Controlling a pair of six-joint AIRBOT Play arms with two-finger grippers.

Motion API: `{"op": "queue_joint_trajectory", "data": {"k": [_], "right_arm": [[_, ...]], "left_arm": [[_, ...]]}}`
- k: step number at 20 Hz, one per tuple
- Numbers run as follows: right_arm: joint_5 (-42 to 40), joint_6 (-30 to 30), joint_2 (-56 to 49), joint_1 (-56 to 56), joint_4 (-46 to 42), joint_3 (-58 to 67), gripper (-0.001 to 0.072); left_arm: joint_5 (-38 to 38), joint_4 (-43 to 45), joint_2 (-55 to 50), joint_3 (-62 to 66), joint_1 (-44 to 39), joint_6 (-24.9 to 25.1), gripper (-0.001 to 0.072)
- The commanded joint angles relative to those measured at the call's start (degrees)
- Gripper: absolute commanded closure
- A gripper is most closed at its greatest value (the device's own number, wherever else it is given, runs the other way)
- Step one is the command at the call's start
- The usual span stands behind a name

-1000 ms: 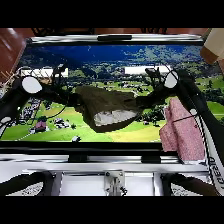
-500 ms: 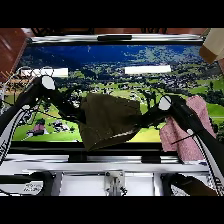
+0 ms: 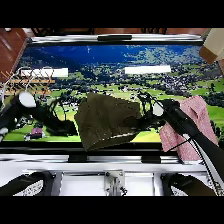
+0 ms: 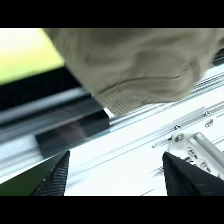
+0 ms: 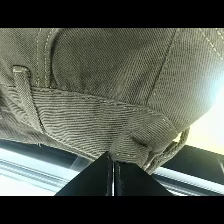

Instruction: Fold the shirts.

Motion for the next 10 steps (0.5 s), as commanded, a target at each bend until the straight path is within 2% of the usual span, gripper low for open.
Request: {"op": "queue_joint_trajectory", "data": {"k": [1, 2, 3, 4, 5, 8, 10], "right_arm": [[0.26, 0.0, 0.07, 0.17, -0.68, -0.04, 0.0606], [0.57, -0.07, 0.07, 0.17, -0.61, -0.04, 0.0605], [0.9, -0.07, 0.07, 0.17, -0.59, -0.04, 0.0542], [1.29, -0.17, 0.07, 0.17, -0.59, -0.04, 0.0291], [1.46, -0.52, 0.09, 0.15, -0.55, -0.02, 0.0165], [0.28, -1.18, 2.67, 0.02, -0.61, 1.29, 0.0165], [-0.35, -1.2, 4.68, -1.53, -0.61, 2.03, 0.0061]], "left_arm": [[10.97, -8.44, 3.67, -15.67, -0.22, -1.84, -0.0013], [14.1, -10.78, 3.58, -18.14, -0.63, -1.33, -0.0013], [17.05, -12.31, 3.45, -20.15, -1.49, -1.03, -0.0013], [19.37, -12.96, 3.23, -21.59, -2.73, -1.03, -0.0013], [20.96, -13.09, 3.04, -22.36, -4.04, -1.03, -0.0013], [24.76, -15.3, 1.77, -22.62, -7.21, -1.05, -0.0013], [26.01, -16.26, 0.68, -22.62, -8.15, -1.03, 0.0005]]}}
